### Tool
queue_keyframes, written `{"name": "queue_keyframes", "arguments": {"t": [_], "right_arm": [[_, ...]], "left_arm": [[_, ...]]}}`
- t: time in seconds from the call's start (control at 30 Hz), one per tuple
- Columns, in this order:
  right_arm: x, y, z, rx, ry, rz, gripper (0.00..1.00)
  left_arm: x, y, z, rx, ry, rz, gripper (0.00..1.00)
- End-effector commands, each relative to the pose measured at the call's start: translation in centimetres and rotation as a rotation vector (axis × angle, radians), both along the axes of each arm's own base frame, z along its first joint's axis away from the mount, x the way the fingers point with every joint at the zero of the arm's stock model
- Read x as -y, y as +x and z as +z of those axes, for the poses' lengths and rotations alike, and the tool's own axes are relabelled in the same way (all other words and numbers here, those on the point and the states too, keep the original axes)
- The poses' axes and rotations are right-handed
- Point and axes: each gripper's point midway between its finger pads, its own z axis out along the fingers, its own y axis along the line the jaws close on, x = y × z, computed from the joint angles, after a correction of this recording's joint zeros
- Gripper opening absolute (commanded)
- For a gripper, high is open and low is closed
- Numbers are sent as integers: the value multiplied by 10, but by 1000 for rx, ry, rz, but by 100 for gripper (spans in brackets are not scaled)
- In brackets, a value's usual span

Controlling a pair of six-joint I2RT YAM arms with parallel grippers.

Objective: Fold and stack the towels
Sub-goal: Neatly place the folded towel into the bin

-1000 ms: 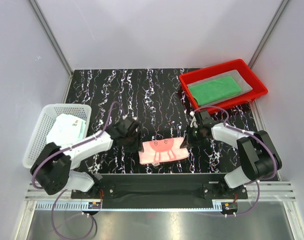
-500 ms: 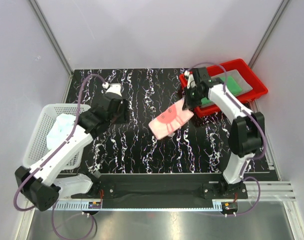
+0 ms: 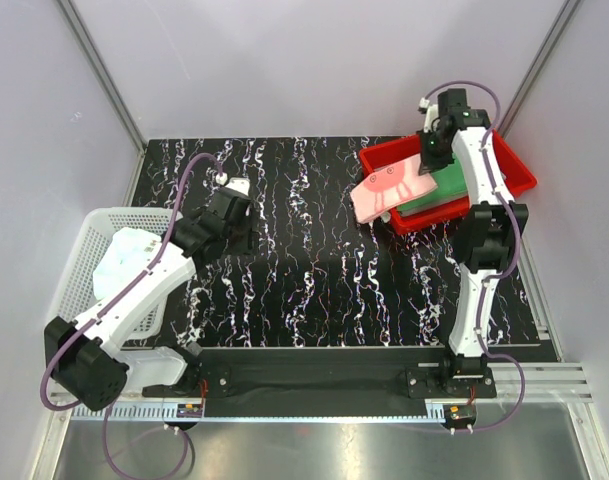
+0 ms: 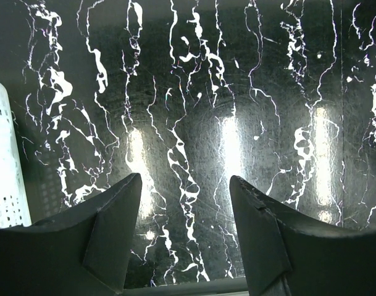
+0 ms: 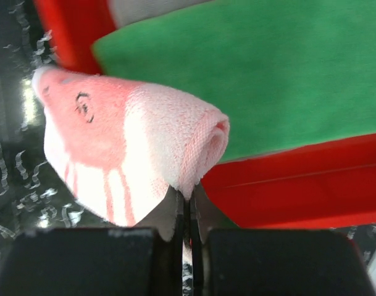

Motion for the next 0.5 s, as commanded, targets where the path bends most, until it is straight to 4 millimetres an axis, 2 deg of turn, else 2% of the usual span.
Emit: {"name": "queue_keyframes", "arguments": {"t": [0.0, 0.03, 0.17, 0.33, 0.47], "right_arm": [[31, 12, 13, 35, -83, 0, 0], [54, 16, 12, 42, -98, -21, 0], [88, 33, 15, 93, -142, -73, 0], [111, 53, 7, 138, -170, -104, 0], [119, 69, 2, 166, -184, -95, 0]], "left_arm": [[6, 9, 10, 26, -36, -28, 64], [6, 9, 10, 26, -35, -29, 64], [8, 9, 7, 15, -36, -38, 65], [7, 11, 5, 13, -34, -41, 65], [5, 12, 1, 0, -19, -38, 65]]}}
